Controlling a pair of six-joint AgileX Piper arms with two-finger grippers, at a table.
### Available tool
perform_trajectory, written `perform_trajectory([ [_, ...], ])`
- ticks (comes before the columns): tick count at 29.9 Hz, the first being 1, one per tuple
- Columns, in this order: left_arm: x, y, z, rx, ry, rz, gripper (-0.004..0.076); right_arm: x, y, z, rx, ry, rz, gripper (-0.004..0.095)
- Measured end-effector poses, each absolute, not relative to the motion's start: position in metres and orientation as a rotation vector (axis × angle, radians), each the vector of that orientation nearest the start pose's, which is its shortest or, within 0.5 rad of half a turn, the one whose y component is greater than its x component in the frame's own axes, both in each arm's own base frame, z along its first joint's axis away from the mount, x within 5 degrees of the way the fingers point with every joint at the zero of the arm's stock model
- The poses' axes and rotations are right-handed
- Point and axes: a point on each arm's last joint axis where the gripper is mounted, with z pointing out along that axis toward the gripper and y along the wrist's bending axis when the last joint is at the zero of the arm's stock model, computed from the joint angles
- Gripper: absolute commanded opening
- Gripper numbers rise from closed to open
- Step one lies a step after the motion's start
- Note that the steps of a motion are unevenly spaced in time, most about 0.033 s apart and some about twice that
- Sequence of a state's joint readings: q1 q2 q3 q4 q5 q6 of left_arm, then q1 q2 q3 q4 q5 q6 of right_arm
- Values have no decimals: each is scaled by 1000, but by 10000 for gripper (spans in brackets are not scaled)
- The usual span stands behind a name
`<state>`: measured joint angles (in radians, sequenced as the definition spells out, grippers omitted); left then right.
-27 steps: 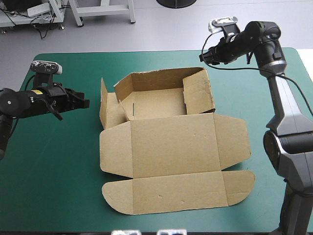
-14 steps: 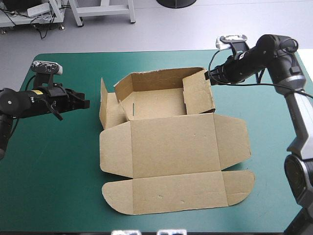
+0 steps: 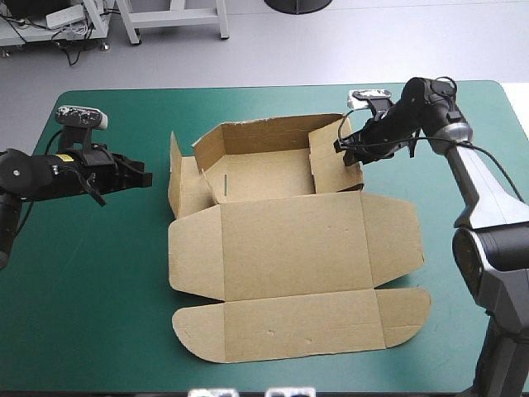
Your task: Fold the box
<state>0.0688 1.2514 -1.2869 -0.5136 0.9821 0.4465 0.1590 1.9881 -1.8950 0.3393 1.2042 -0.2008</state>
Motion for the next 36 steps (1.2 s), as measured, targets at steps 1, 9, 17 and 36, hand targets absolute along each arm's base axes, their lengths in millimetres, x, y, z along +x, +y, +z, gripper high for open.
perform_trajectory([
  [1, 254, -20, 396, 286, 2293, -390, 13, 425, 97, 301, -403, 2721, 460, 406],
  [9, 254, -20, 396, 286, 2293, -390, 11, 443, 105, 276, -387, 2678, 547, -3],
  [17, 256, -22, 397, 269, 2280, -431, -9, 450, 112, 283, -344, 2573, 639, -1],
  [36, 286, 2, 441, -204, 1714, -459, -9, 354, 7, 512, -202, 2090, 486, -1],
])
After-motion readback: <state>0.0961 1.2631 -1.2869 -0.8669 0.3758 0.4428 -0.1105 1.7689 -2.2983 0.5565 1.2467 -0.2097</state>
